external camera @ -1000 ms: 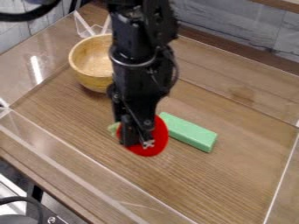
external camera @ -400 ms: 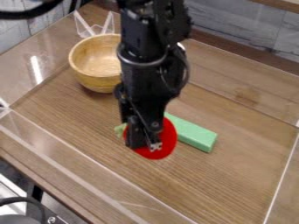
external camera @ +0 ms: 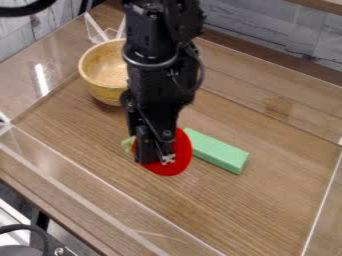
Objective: Move the red fruit to the left side of the table
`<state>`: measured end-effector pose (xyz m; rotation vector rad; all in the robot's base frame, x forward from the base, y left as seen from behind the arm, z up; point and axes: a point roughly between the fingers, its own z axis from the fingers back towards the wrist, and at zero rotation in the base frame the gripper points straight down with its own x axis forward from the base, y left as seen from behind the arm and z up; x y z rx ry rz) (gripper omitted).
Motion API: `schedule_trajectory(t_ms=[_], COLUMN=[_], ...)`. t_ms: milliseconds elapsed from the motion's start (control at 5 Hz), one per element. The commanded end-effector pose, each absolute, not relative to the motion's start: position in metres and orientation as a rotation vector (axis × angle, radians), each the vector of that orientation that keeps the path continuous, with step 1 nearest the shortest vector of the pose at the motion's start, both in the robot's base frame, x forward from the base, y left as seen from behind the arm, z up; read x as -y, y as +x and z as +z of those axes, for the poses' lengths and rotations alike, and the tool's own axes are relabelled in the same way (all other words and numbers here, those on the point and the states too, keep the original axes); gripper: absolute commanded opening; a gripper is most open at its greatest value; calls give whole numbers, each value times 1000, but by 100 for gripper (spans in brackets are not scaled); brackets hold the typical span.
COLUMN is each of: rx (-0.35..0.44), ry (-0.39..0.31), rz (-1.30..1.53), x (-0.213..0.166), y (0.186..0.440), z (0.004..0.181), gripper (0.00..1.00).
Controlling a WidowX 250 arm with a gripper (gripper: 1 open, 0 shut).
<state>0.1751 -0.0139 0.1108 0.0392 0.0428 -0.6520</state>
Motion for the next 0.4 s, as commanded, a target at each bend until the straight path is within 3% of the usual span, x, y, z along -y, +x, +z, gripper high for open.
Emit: schedule_trajectory(t_ms=[0,200], rx=[-14,-15], ry=[34,20], rz=[-664,-588], x=[9,3], y=[181,181], z=[114,112], gripper=[0,0])
